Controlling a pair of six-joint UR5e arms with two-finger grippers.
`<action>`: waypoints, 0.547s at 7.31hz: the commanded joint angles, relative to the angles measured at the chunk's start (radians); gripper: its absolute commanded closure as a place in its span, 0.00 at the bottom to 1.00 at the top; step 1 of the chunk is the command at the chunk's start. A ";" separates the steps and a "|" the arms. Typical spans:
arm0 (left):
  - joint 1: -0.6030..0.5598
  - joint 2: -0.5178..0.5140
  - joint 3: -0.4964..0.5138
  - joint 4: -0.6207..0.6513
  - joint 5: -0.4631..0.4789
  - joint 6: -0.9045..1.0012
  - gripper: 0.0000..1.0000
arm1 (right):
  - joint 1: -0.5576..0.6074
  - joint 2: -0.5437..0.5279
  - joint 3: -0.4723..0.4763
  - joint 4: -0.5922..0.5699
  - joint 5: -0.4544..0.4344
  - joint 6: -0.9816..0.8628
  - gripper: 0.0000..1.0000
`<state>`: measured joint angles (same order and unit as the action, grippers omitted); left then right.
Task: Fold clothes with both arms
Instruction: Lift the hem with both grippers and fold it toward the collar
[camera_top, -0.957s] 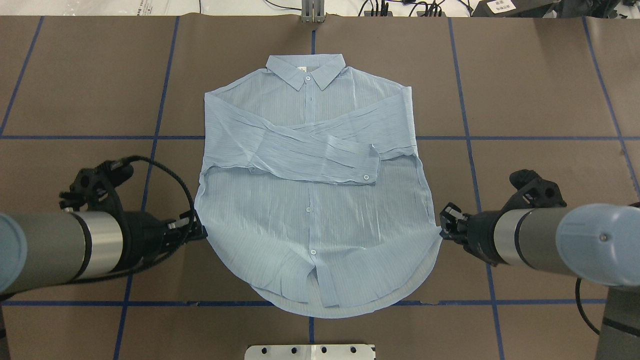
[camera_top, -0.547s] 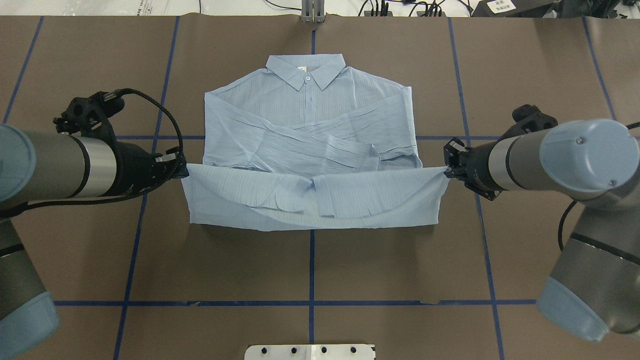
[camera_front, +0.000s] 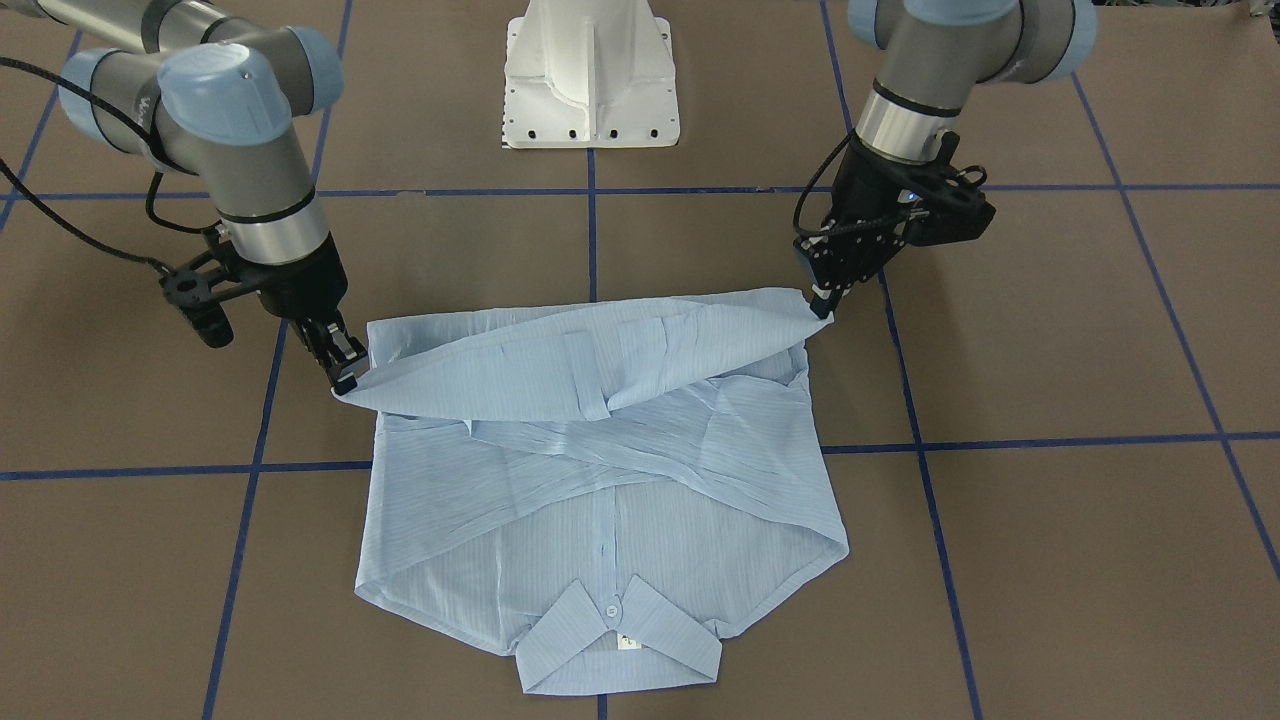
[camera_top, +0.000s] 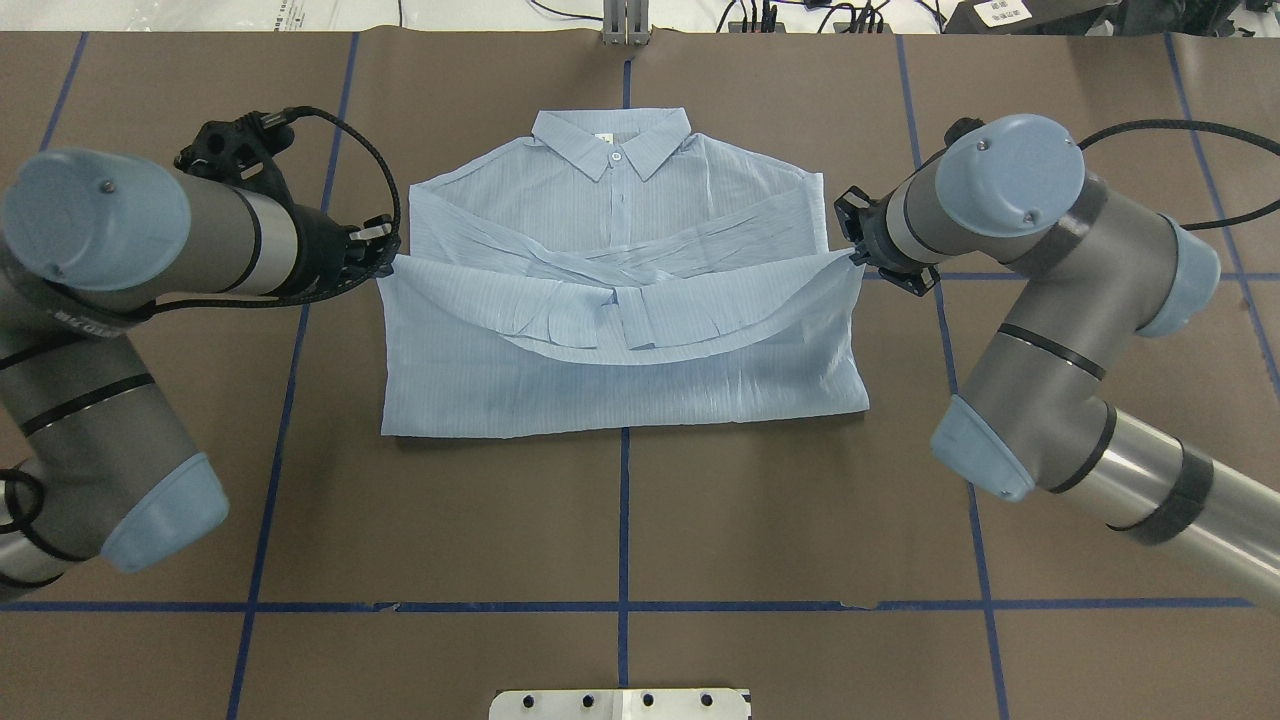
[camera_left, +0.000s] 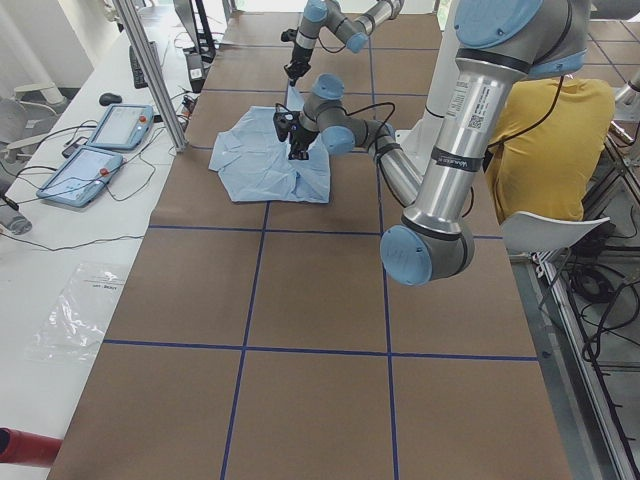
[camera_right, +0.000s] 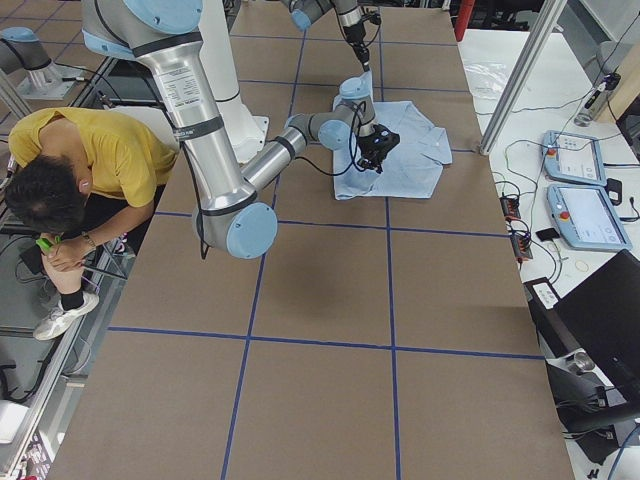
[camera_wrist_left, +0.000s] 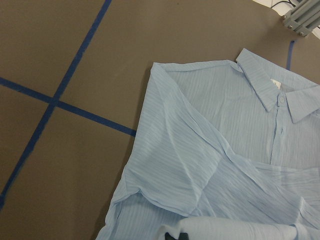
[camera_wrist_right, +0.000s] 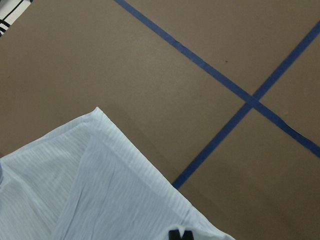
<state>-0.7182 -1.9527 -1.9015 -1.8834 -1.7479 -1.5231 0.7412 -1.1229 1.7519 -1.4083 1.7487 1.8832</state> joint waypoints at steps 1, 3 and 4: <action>-0.059 -0.083 0.195 -0.110 -0.001 0.056 1.00 | 0.042 0.096 -0.145 0.002 -0.001 -0.029 1.00; -0.093 -0.138 0.350 -0.207 0.001 0.058 1.00 | 0.070 0.140 -0.227 0.002 0.000 -0.038 1.00; -0.095 -0.167 0.430 -0.267 0.002 0.058 1.00 | 0.072 0.164 -0.261 0.002 -0.001 -0.039 1.00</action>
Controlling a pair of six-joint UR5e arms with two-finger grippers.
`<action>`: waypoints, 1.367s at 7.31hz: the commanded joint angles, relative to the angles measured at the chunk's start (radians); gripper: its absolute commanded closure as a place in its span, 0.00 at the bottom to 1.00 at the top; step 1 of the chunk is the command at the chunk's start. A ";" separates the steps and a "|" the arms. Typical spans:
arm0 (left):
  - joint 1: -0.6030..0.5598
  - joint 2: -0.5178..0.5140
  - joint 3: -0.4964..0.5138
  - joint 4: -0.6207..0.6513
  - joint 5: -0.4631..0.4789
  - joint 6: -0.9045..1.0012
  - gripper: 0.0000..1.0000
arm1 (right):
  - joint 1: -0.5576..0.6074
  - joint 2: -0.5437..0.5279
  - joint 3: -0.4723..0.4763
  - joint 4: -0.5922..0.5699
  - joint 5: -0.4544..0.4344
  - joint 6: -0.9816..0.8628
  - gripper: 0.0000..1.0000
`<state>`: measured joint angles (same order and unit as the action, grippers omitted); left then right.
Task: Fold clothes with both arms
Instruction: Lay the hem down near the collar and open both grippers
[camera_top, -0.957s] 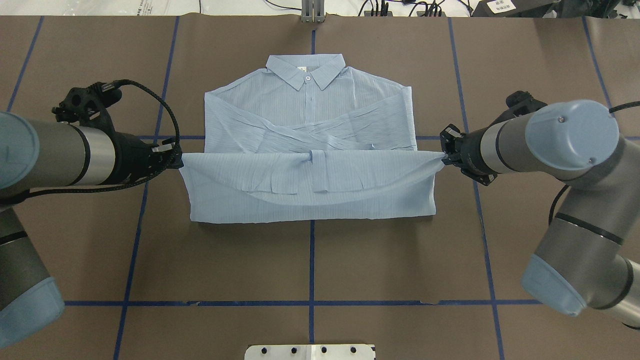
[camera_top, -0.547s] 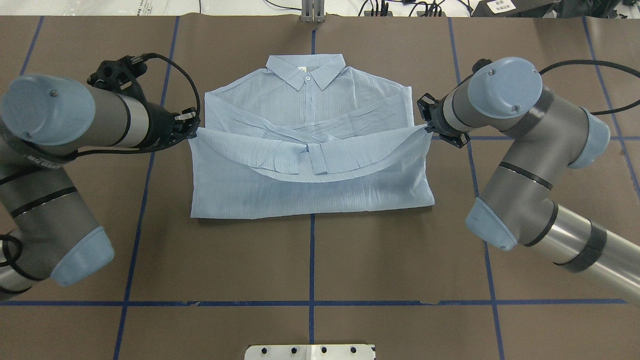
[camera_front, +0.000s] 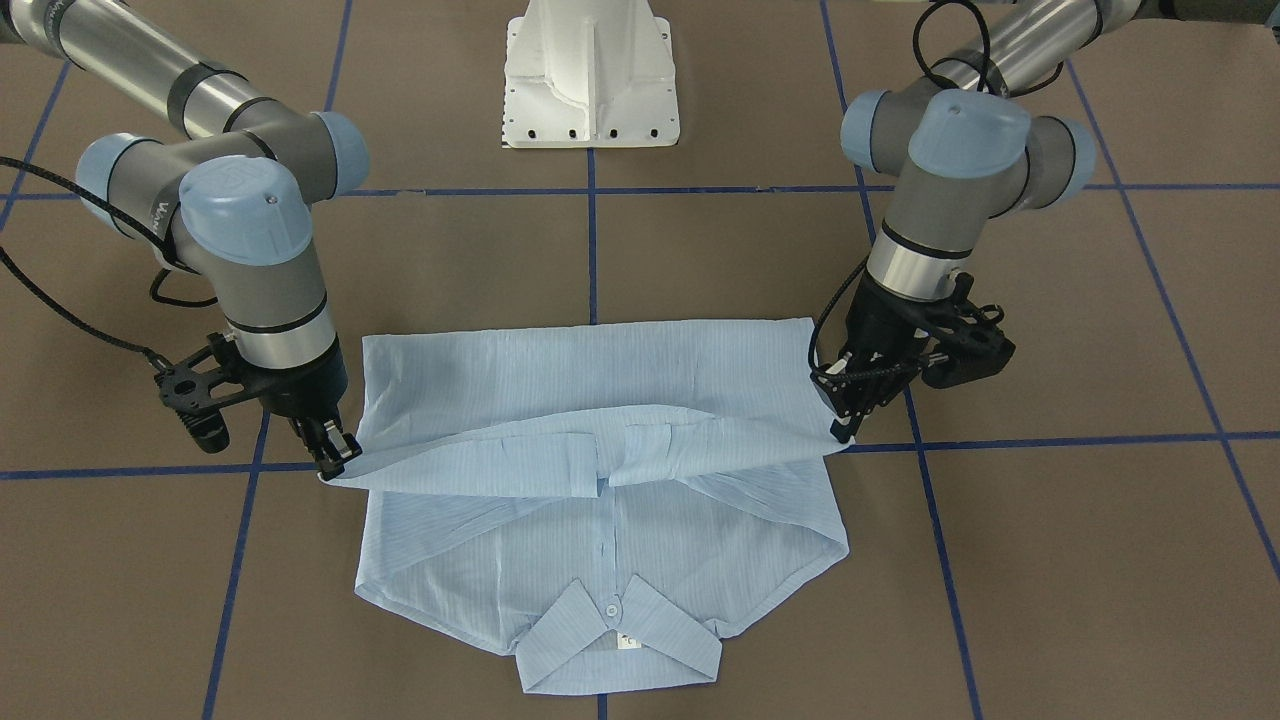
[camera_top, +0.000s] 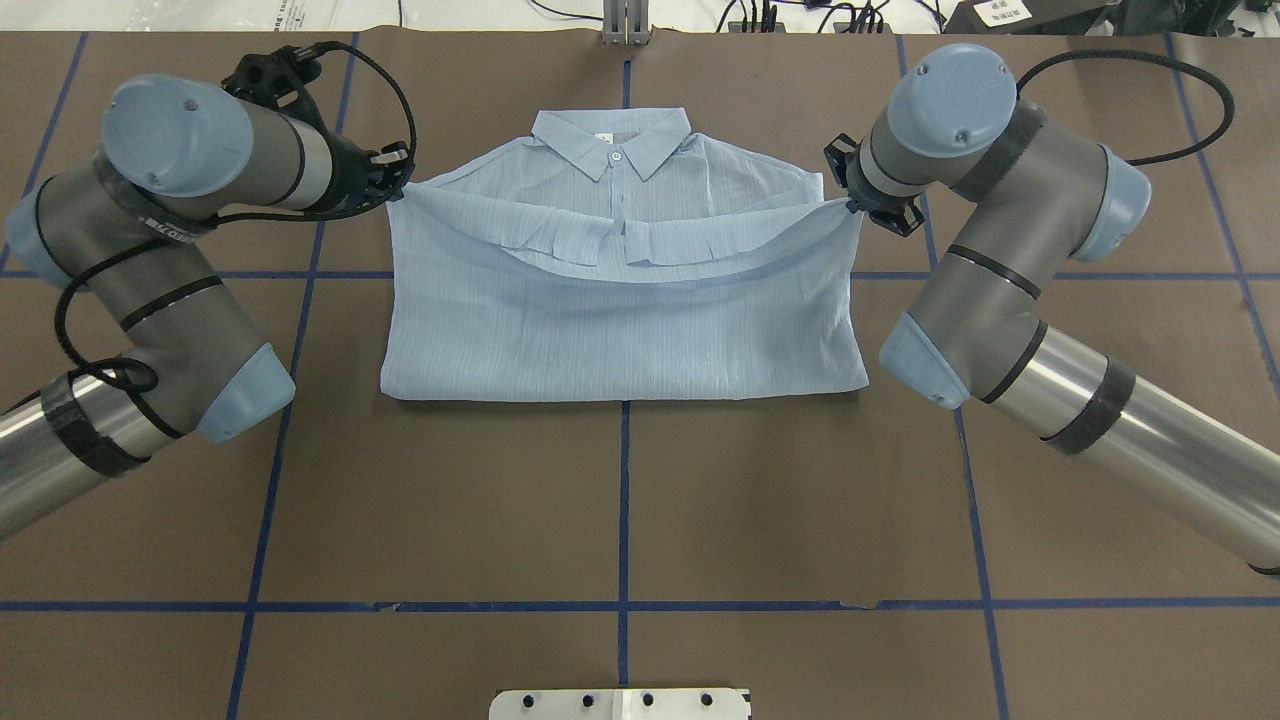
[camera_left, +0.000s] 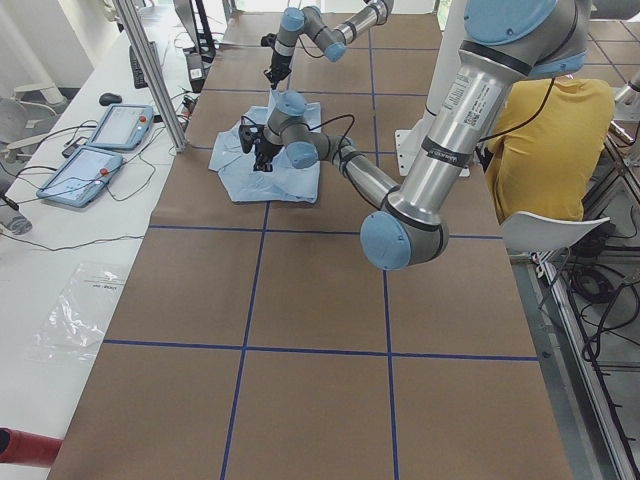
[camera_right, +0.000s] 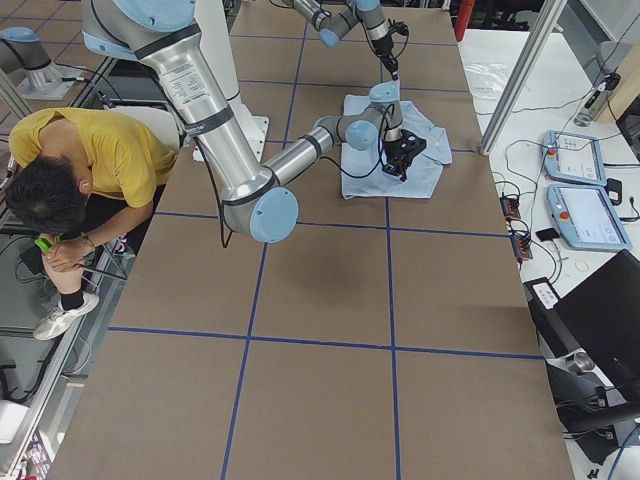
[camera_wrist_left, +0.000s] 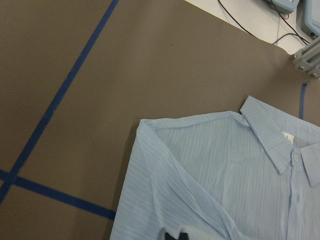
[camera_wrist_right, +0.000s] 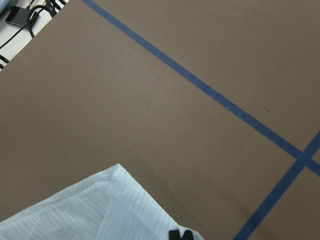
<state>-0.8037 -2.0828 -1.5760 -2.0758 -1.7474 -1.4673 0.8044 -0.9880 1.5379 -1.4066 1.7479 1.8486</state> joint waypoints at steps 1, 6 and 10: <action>-0.012 -0.072 0.178 -0.105 0.002 0.002 1.00 | 0.012 0.079 -0.102 0.000 -0.001 -0.005 1.00; -0.009 -0.111 0.382 -0.269 0.008 0.004 1.00 | 0.010 0.155 -0.315 0.161 -0.005 -0.003 1.00; -0.009 -0.111 0.383 -0.274 0.008 0.002 1.00 | 0.009 0.153 -0.328 0.163 -0.005 -0.005 1.00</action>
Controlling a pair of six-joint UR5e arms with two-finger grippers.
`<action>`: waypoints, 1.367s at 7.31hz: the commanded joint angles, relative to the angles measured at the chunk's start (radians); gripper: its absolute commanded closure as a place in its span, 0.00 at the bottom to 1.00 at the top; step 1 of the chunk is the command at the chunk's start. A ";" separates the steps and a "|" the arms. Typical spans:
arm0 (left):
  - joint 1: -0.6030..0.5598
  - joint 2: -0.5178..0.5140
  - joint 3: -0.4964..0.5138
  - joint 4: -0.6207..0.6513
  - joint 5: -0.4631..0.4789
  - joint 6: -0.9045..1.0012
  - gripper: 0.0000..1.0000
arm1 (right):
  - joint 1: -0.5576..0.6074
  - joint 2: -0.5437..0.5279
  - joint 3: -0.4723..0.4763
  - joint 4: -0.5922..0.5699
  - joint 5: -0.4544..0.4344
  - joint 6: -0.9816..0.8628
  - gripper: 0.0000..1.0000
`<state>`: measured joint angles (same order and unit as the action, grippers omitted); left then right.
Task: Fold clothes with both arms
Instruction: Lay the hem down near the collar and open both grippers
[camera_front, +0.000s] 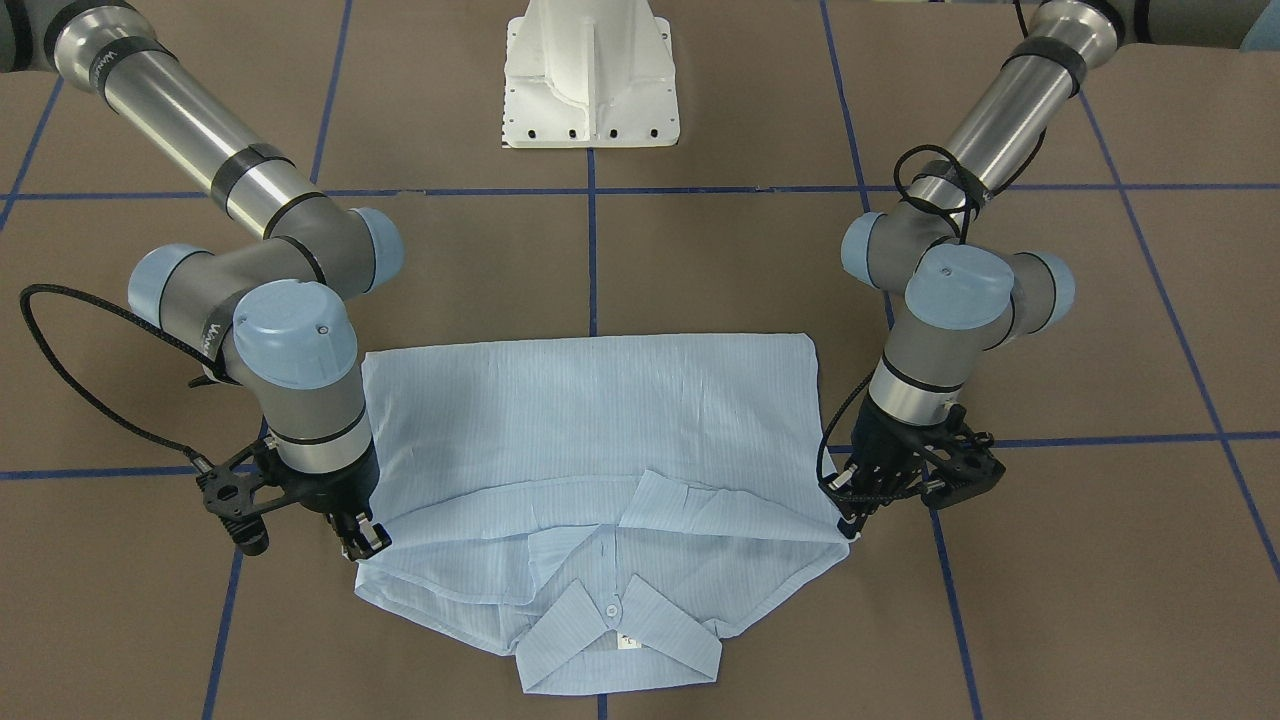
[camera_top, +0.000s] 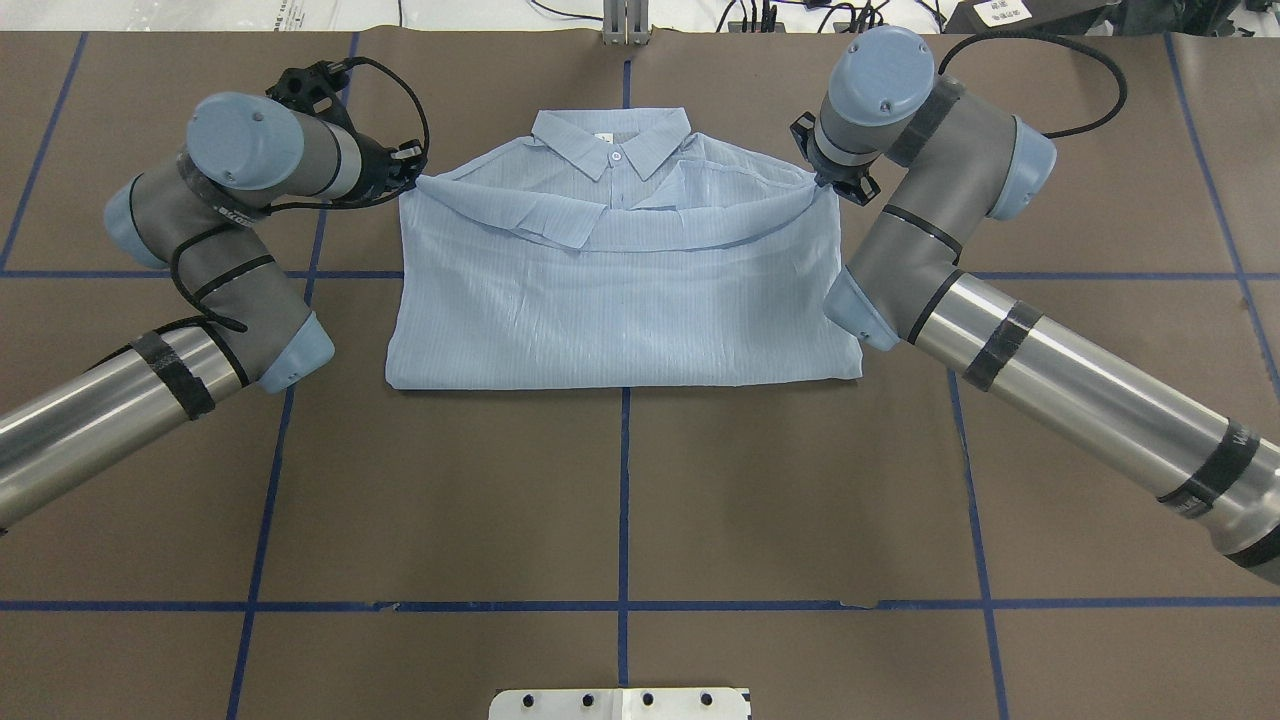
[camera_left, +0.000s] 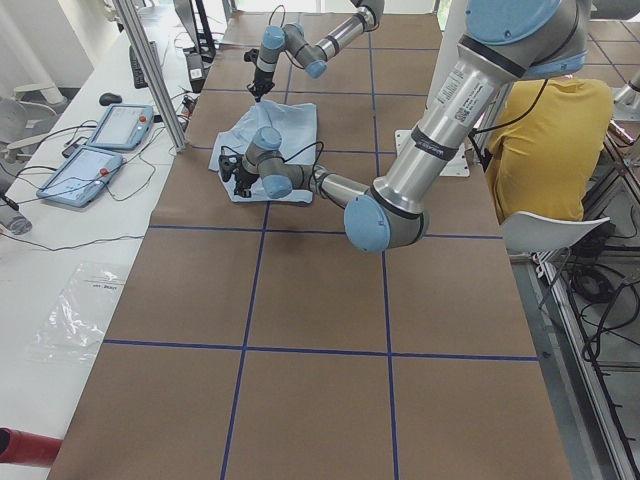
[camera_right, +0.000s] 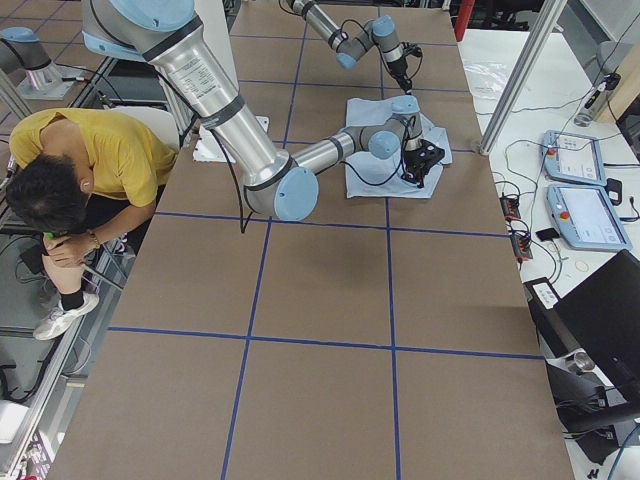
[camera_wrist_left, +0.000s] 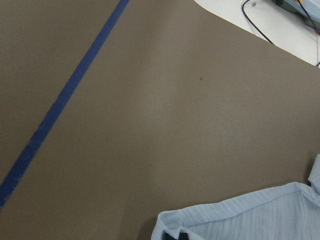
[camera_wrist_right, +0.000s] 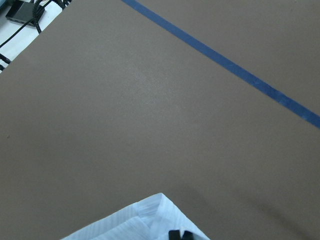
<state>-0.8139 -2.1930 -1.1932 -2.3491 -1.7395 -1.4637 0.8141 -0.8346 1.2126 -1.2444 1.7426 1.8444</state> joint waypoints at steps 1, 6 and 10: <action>0.001 -0.001 0.000 -0.001 -0.002 -0.001 0.97 | -0.003 -0.001 -0.008 0.002 0.000 -0.001 1.00; -0.040 0.013 -0.008 -0.032 -0.008 0.055 0.43 | -0.036 -0.099 0.181 0.011 0.011 0.019 0.00; -0.039 0.016 -0.008 -0.032 -0.008 0.056 0.42 | -0.193 -0.369 0.478 0.011 -0.017 0.134 0.00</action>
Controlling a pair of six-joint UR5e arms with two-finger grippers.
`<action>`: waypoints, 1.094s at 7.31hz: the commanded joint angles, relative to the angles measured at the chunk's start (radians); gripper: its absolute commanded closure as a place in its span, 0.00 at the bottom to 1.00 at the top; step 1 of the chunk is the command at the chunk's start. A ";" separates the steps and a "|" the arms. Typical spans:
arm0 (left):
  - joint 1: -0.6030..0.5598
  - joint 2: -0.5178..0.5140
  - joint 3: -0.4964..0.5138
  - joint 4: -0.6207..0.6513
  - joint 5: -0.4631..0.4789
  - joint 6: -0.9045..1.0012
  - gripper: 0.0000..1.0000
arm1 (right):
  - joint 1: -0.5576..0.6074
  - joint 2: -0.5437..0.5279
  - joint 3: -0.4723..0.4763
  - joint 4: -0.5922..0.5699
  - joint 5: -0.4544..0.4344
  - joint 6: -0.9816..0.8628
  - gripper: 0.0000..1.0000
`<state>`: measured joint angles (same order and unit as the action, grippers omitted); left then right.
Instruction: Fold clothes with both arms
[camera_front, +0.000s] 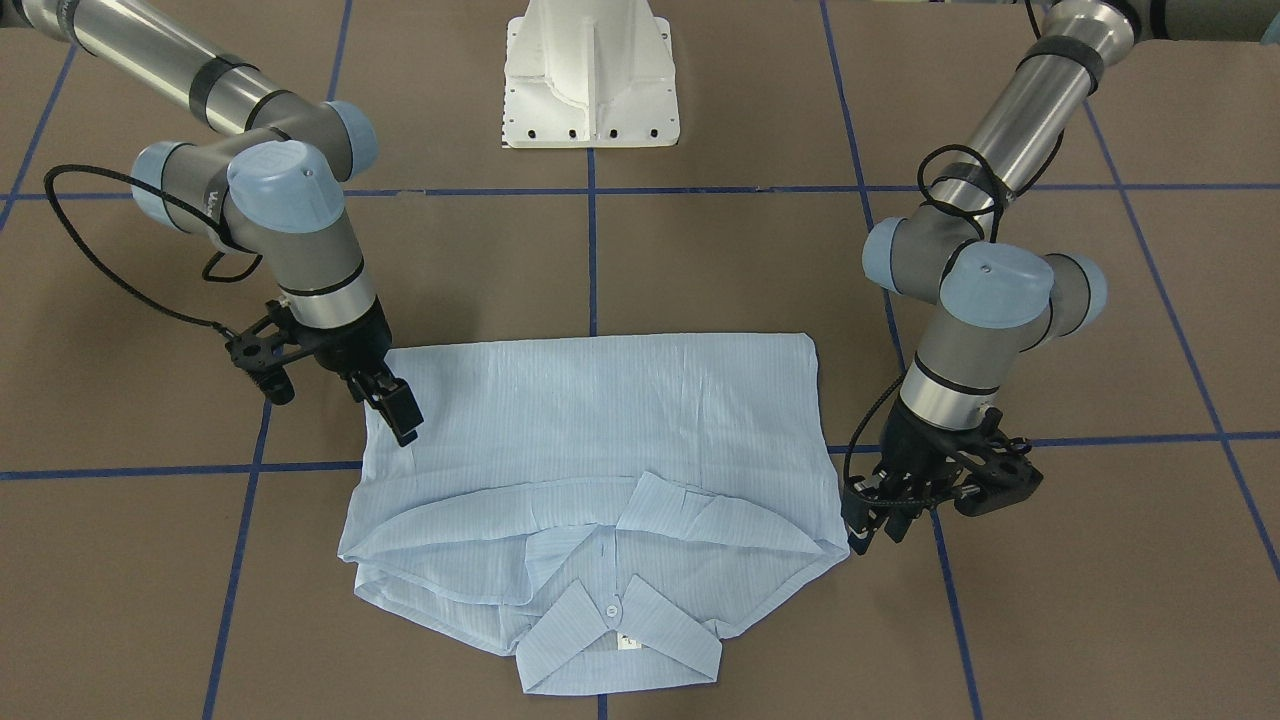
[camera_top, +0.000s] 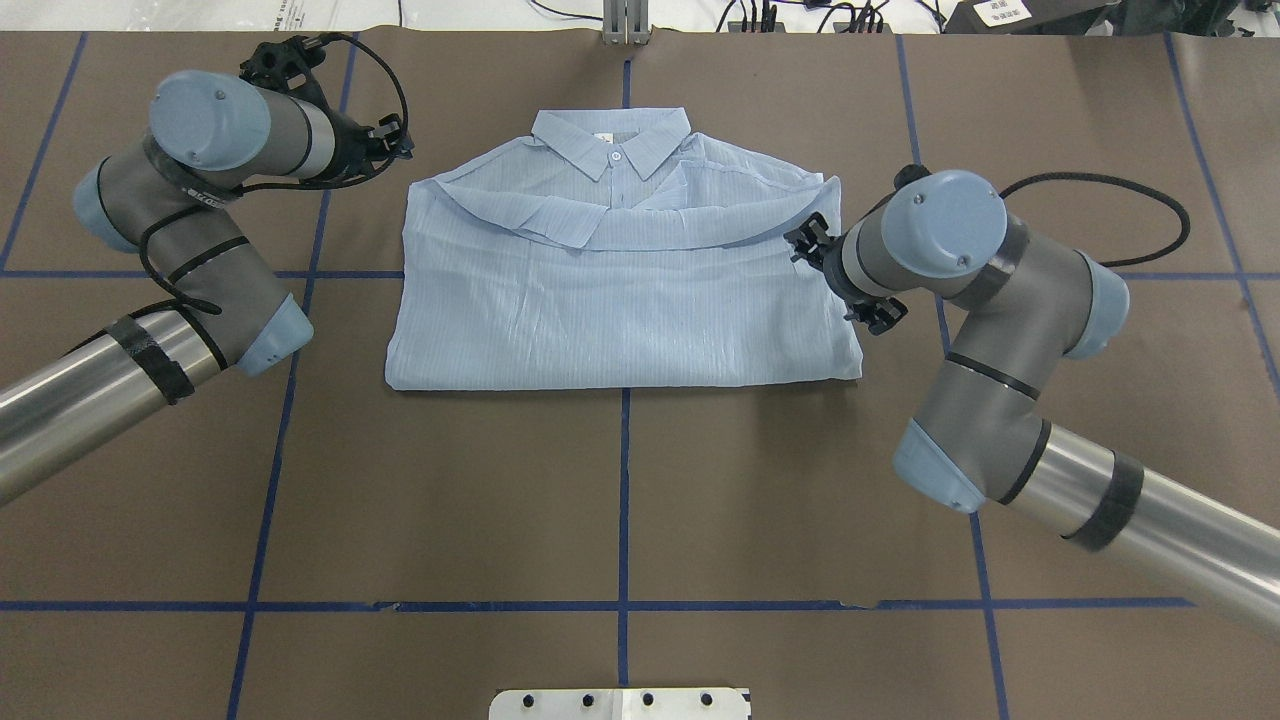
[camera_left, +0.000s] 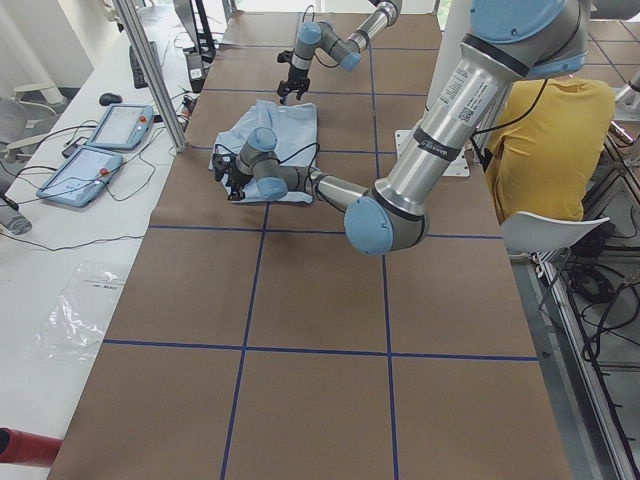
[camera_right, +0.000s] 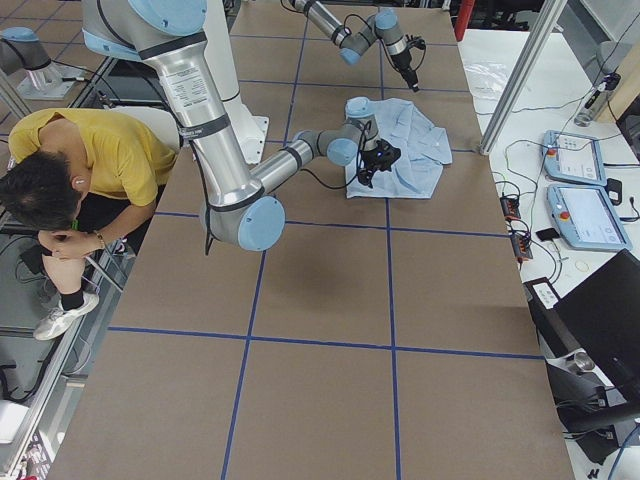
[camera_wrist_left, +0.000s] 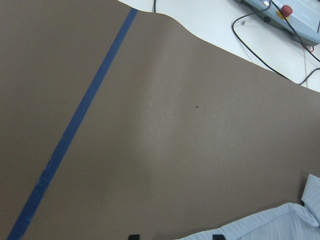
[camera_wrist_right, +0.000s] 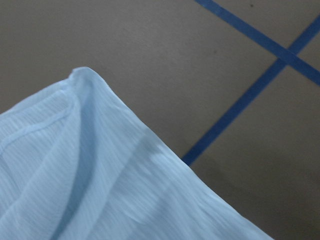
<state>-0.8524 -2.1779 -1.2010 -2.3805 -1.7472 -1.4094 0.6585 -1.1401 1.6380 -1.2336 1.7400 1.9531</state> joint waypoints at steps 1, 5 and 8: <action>0.000 0.006 0.000 -0.002 0.000 0.003 0.42 | -0.049 -0.099 0.068 0.002 -0.014 0.035 0.00; 0.000 0.010 -0.011 0.000 0.000 0.001 0.42 | -0.077 -0.096 0.057 0.002 -0.017 0.125 0.38; 0.000 0.017 -0.029 0.003 0.000 0.000 0.43 | -0.077 -0.093 0.065 0.002 -0.008 0.150 1.00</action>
<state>-0.8533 -2.1638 -1.2273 -2.3785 -1.7472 -1.4095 0.5822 -1.2361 1.7001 -1.2318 1.7295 2.1001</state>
